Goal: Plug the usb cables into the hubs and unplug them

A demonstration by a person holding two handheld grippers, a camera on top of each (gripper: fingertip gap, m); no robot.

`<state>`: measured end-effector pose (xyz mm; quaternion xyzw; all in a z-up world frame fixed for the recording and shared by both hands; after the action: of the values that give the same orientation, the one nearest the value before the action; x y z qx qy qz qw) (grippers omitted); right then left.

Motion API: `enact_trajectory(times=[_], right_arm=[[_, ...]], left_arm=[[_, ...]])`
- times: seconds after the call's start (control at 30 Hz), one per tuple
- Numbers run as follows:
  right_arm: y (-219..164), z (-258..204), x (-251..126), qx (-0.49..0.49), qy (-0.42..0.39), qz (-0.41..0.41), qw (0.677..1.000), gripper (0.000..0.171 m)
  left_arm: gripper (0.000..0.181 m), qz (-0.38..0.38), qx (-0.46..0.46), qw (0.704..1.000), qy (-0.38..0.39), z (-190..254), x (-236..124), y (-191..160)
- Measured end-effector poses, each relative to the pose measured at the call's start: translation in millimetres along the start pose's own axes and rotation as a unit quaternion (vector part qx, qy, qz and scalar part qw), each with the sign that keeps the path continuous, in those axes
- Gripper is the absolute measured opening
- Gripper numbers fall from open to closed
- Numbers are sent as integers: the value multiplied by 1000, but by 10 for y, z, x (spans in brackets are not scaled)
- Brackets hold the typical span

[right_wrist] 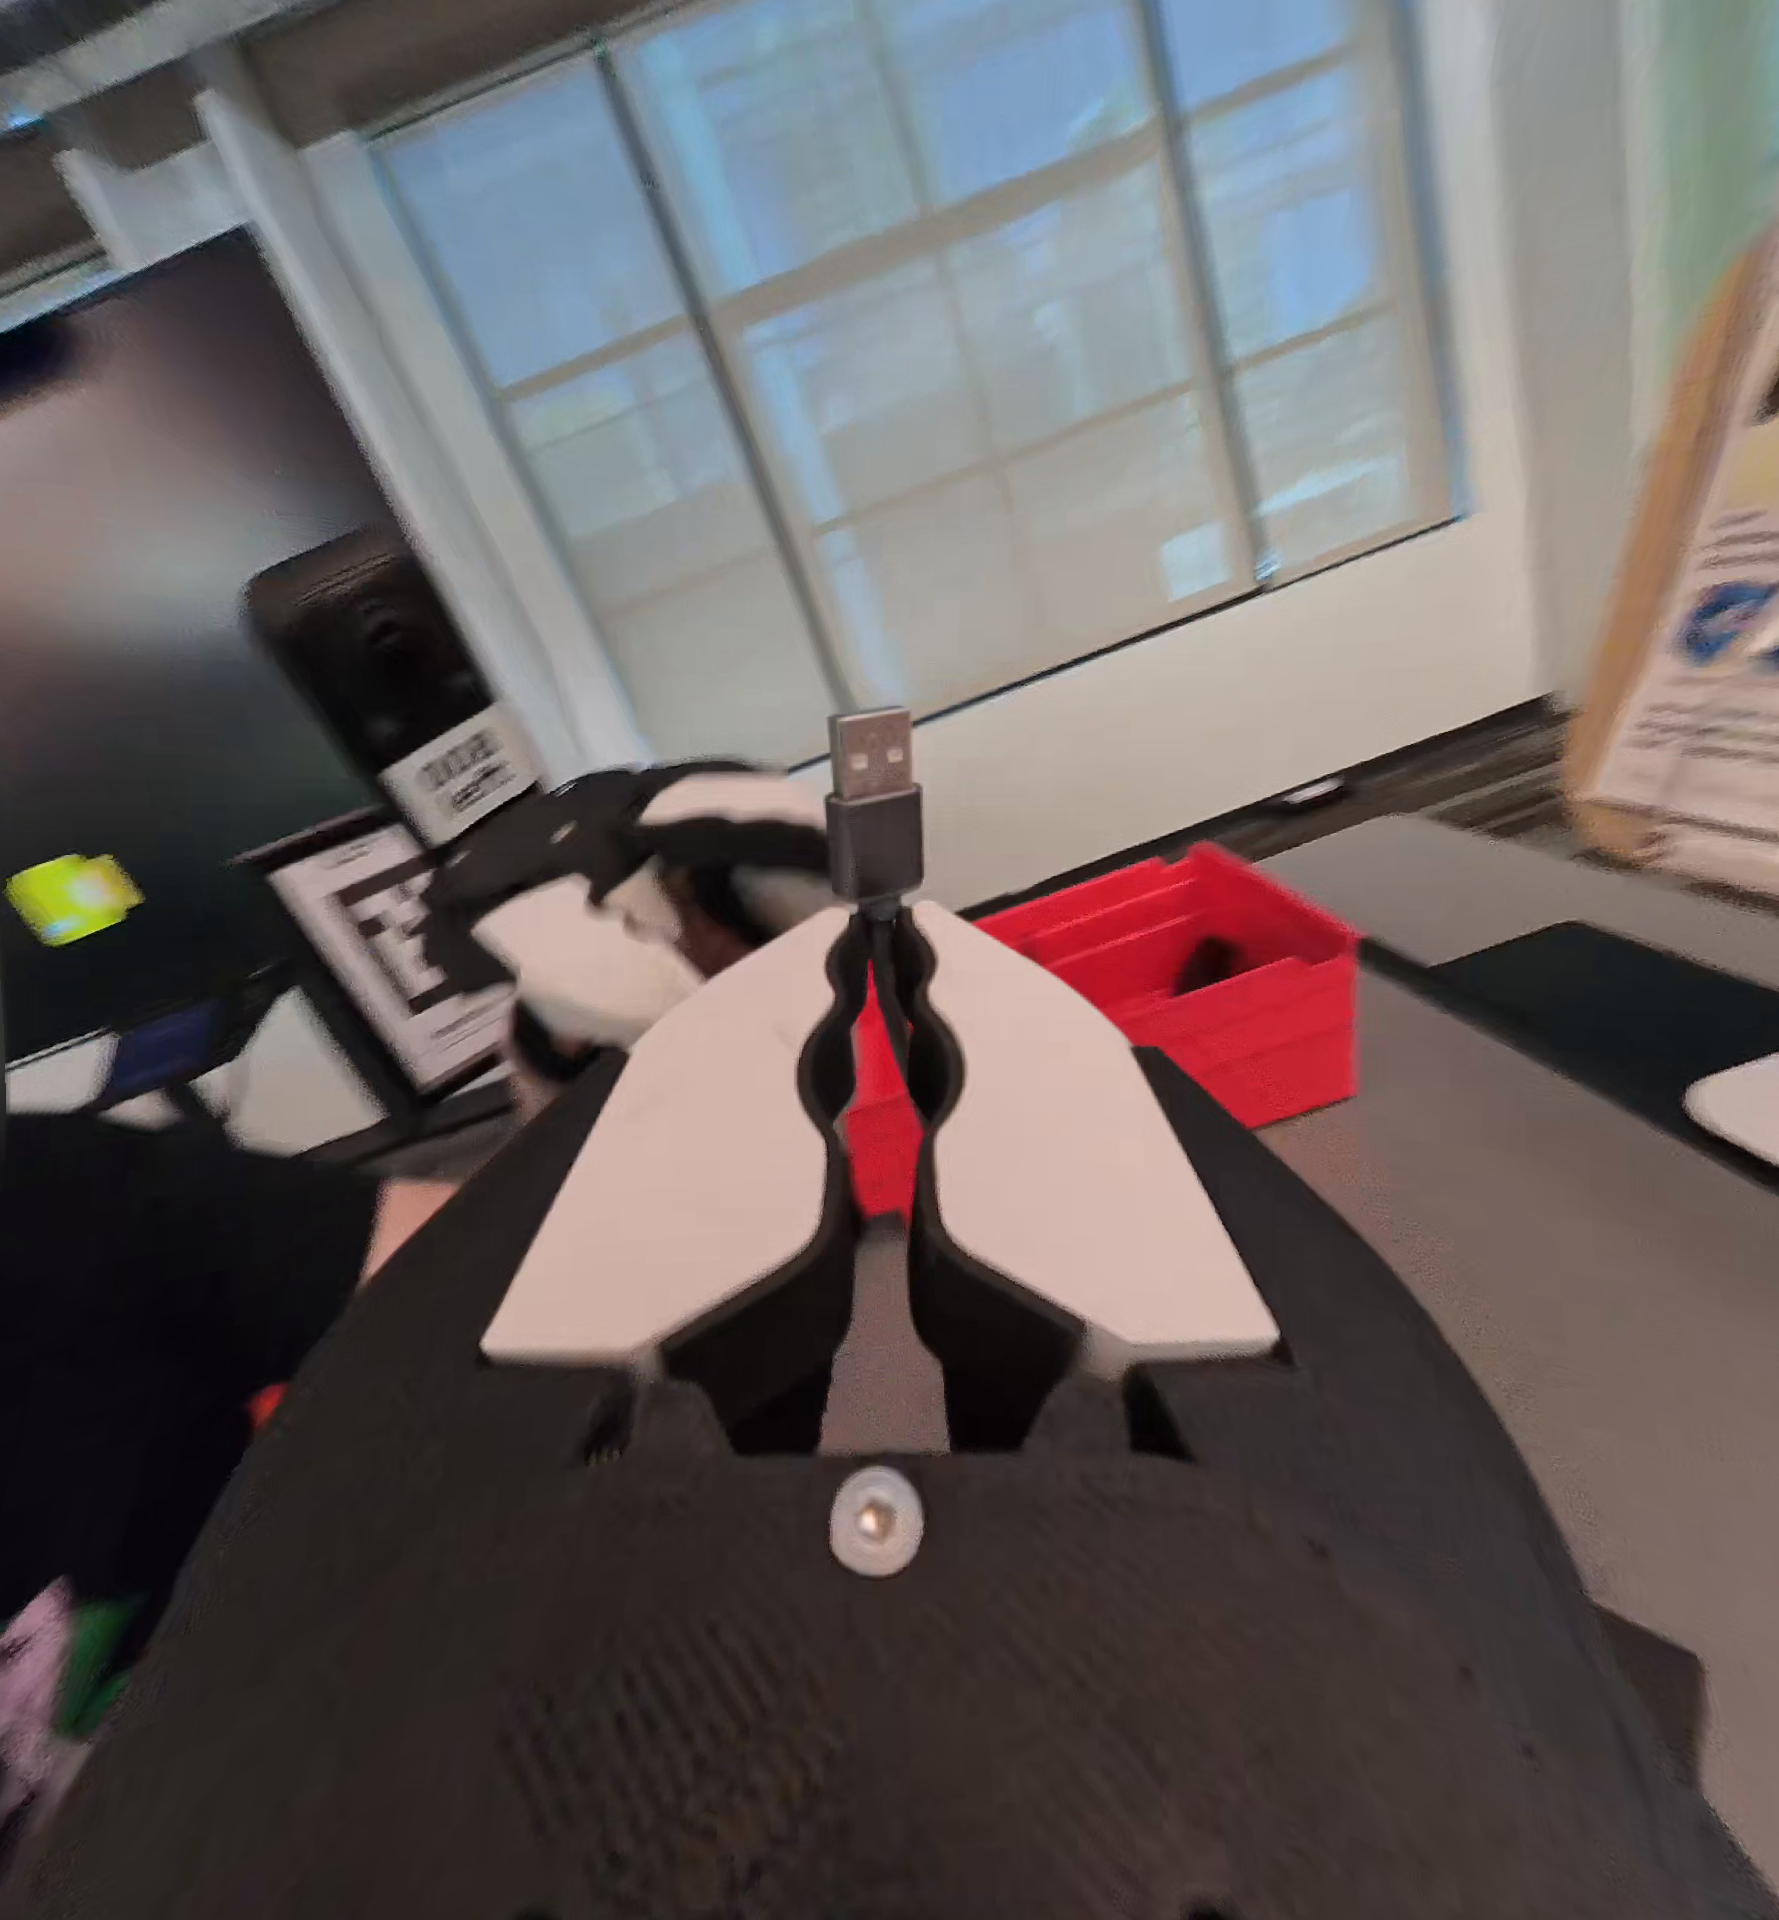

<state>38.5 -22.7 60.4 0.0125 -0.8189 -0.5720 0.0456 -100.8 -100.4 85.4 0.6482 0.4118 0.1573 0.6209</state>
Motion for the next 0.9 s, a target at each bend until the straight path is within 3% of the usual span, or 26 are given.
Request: enact_trajectory(times=[0.03, 0.17, 0.3, 0.47, 0.6, 0.73, 0.9], right_arm=[[-1, -7, -20, 9, 32, -24, 999, 6], [-52, -104, -46, 47, 177, -83, 979, 5], [-131, -248, -6, 78, 291, -126, 945, 5], [-292, -348, 104, 65, 315, -205, 924, 5], [-337, -371, 127, 42, 316, -226, 921, 5], [-363, -452, 79, -91, 280, -240, 925, 5], [-326, -500, 21, -190, 223, -225, 929, 5]], left_arm=[[45, 18, -12, 1000, -16, -36, -77, 28], [34, 79, -74, 984, -140, -119, -230, 60], [32, 68, -100, 954, -275, -64, -100, -25], [31, 56, -100, 908, -404, 125, -26, -63], [18, 31, -22, 917, -397, 239, -24, -112], [11, 21, 83, 934, -348, 368, -78, -116], [9, 17, 177, 954, -240, 504, -136, -55]])
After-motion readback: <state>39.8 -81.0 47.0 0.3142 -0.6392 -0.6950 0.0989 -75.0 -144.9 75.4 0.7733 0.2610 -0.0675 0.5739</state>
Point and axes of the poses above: each gripper's, where its closed fingertips meet, x out along the fingers, y out of its top, z = x × y across the jaws, the point moved 8 cm from there along -x, back along the fingers, and after that the axes turned 9 degrees about -z, right-handed, at the moved point
